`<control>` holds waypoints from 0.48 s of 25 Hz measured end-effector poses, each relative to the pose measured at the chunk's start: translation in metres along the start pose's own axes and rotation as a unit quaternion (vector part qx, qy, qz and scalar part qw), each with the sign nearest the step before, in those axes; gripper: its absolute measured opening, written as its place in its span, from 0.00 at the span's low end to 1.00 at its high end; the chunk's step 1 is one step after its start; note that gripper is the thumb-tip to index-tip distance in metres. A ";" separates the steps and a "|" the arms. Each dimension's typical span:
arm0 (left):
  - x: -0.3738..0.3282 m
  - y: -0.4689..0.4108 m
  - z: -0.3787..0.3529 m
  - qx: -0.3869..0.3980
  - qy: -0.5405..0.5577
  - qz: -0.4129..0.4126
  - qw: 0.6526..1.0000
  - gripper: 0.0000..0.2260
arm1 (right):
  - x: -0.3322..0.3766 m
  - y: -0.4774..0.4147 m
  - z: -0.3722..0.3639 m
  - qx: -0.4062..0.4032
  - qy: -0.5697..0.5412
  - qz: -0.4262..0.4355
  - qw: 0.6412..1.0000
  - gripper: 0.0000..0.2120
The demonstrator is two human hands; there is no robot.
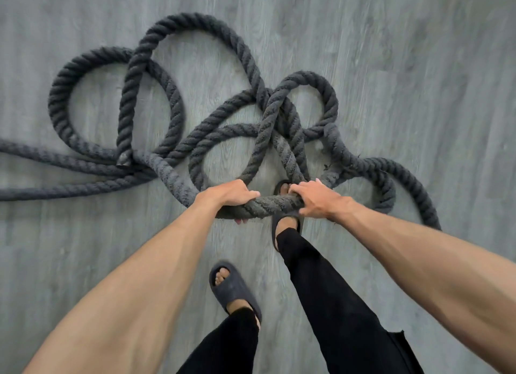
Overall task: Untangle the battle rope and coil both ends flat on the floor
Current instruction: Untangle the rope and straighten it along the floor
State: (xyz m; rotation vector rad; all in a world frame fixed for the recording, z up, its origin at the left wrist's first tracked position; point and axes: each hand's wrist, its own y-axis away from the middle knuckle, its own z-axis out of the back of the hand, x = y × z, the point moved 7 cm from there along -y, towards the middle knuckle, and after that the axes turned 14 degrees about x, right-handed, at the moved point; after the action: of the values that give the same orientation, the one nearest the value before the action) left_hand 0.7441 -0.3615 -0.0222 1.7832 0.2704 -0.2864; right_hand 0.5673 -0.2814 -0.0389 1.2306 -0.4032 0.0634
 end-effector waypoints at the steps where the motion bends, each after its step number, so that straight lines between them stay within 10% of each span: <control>1: 0.003 0.008 -0.006 -0.001 -0.010 -0.007 1.000 0.27 | 0.003 0.007 -0.006 0.006 -0.003 -0.002 1.000 0.20; 12: 0.114 0.108 -0.127 -0.233 -0.125 -0.031 0.964 0.21 | 0.159 0.091 -0.132 0.000 -0.056 0.005 0.998 0.12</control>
State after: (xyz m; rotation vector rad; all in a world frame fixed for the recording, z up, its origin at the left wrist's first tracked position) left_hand 0.8938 -0.2584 0.0667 1.2598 0.1934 -0.4487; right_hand 0.7265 -0.1552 0.0602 1.2361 -0.5065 0.0023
